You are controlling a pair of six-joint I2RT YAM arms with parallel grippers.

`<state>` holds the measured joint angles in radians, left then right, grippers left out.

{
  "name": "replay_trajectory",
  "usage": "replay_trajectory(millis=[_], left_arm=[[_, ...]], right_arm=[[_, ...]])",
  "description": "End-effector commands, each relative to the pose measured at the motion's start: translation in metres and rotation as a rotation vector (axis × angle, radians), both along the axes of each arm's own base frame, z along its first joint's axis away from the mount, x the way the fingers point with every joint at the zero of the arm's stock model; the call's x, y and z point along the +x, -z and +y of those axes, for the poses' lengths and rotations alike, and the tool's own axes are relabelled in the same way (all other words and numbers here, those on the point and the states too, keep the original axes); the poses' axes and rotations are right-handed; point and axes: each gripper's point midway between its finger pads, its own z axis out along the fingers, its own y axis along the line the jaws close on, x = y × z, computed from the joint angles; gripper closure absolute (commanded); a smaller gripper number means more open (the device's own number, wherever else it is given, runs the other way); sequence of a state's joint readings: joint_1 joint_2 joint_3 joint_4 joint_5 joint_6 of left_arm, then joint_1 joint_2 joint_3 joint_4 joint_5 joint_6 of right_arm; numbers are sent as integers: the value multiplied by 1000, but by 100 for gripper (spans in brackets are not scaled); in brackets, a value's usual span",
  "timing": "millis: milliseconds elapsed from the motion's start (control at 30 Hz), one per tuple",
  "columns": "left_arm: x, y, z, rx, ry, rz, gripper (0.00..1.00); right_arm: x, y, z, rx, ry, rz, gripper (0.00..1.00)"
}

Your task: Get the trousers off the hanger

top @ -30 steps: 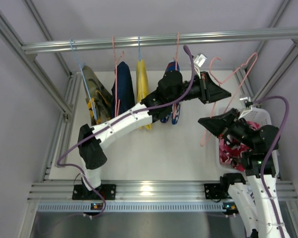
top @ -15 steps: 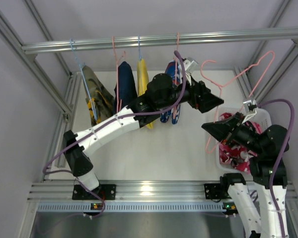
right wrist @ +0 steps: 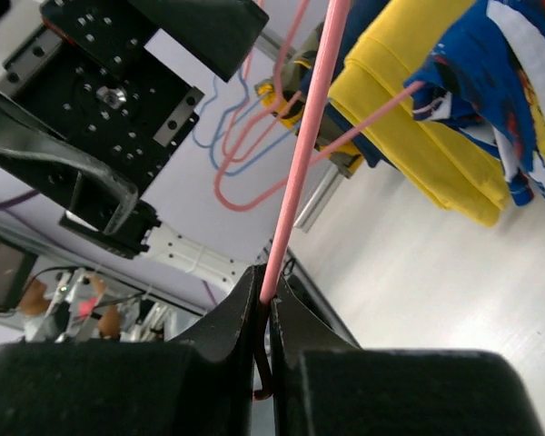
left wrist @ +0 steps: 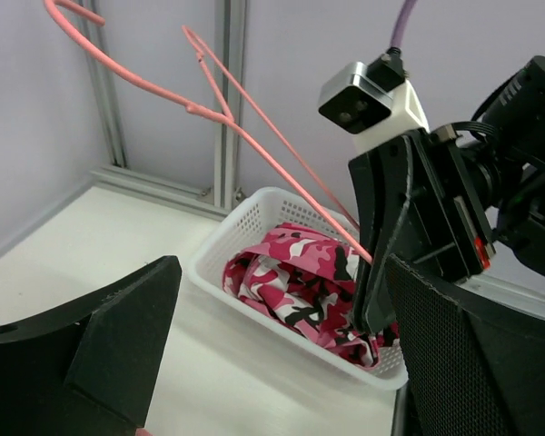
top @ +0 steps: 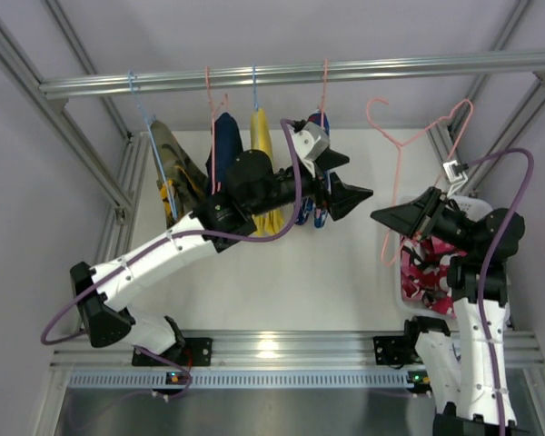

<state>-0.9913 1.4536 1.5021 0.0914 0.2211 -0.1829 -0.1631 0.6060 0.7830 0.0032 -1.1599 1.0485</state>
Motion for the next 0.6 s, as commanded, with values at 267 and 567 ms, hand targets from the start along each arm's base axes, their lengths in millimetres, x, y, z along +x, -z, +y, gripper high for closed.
replay_trajectory(millis=[267,567], left_arm=[[-17,-51,25,-90,9,-188,1],[-18,-63,32,-114,-9,-170,1]], right_arm=[[-10,-81,4,117,-156,-250,100],[24,-105,-9,245,-158,-212,100]])
